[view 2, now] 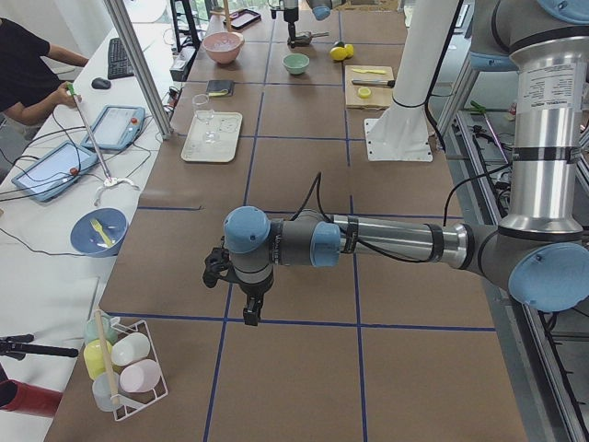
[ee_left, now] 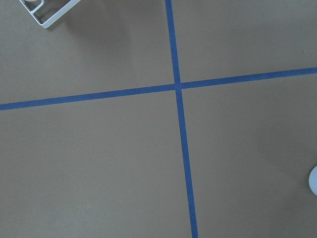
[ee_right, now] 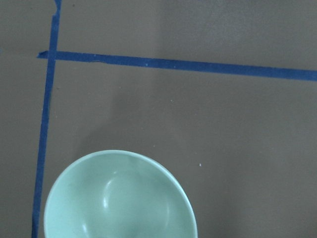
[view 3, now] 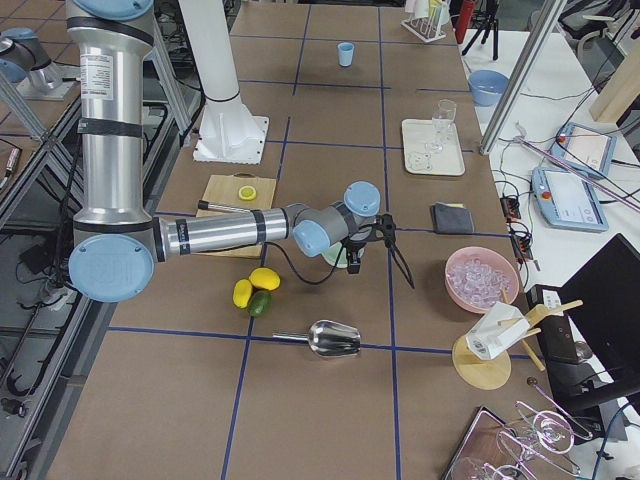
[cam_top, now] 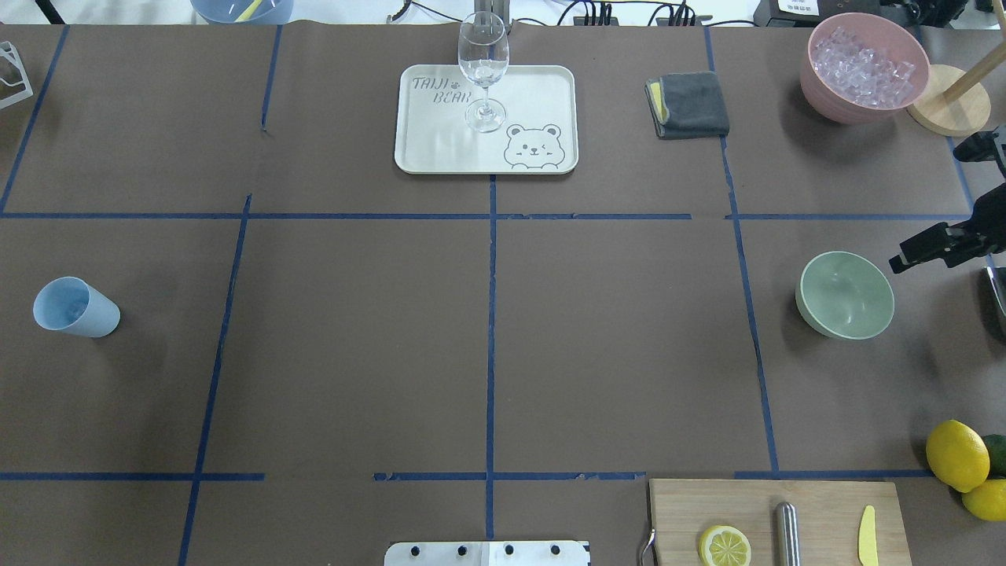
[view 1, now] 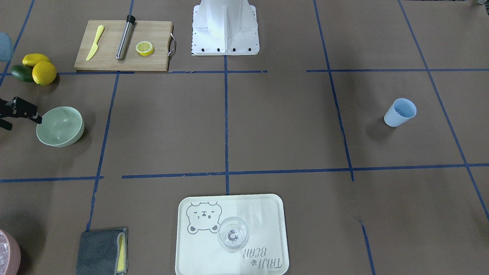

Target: Pour ice into bowl

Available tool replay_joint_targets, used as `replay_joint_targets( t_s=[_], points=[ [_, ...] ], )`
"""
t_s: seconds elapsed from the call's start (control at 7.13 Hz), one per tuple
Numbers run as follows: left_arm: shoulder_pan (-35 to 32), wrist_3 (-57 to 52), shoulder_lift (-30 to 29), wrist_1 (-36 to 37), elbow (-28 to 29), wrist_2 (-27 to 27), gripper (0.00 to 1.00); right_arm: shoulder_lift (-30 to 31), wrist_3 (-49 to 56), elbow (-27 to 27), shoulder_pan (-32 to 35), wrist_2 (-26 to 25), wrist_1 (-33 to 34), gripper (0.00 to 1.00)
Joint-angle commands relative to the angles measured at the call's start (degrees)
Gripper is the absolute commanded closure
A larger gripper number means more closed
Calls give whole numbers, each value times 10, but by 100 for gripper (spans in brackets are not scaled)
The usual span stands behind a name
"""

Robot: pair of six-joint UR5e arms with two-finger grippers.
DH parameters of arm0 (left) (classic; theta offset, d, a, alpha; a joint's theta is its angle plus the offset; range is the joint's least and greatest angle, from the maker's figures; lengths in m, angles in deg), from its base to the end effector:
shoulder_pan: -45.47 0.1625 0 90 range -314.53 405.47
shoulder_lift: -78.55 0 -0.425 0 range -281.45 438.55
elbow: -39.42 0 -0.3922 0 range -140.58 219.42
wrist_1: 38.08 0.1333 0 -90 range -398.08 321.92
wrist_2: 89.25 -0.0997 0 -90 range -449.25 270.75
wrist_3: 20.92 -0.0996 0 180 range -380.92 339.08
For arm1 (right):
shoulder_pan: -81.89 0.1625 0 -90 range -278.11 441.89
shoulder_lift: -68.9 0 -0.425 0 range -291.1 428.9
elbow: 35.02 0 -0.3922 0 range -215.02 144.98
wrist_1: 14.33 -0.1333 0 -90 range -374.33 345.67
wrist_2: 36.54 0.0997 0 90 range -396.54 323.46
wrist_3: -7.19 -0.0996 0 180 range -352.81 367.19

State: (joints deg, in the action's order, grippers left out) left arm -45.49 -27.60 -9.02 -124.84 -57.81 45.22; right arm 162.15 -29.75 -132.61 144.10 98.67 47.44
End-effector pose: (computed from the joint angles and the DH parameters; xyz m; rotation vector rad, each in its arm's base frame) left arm -0.0715 -0.4733 0.6226 0.0775 0.7730 0.1053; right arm -0.1725 -0.4616 0.5626 0.0439 -0.9343 -0.0763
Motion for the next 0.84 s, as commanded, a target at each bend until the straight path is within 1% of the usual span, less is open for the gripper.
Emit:
replay_joint_targets(
  t_s=[0.0, 0.14, 0.28, 0.42, 0.56, 0.7],
  points=[
    [1, -3, 0, -1, 1, 0, 0, 18, -81, 27, -46, -45, -95, 0],
    [0, -3, 0, -1, -1, 0, 0, 16, -82, 39, -53, -54, -96, 0],
    [0, -3, 0, -1, -1, 0, 0, 13, -83, 50, -74, -84, -96, 14],
    [0, -3, 0, -1, -2, 0, 0, 13, -82, 58, -78, -87, -97, 90],
    [0, -3, 0, -1, -4, 0, 0, 14, -83, 57, -77, -86, -97, 100],
    [0, -5, 0, -2, -4, 0, 0, 14, -83, 55, -76, -85, -97, 100]
  ],
)
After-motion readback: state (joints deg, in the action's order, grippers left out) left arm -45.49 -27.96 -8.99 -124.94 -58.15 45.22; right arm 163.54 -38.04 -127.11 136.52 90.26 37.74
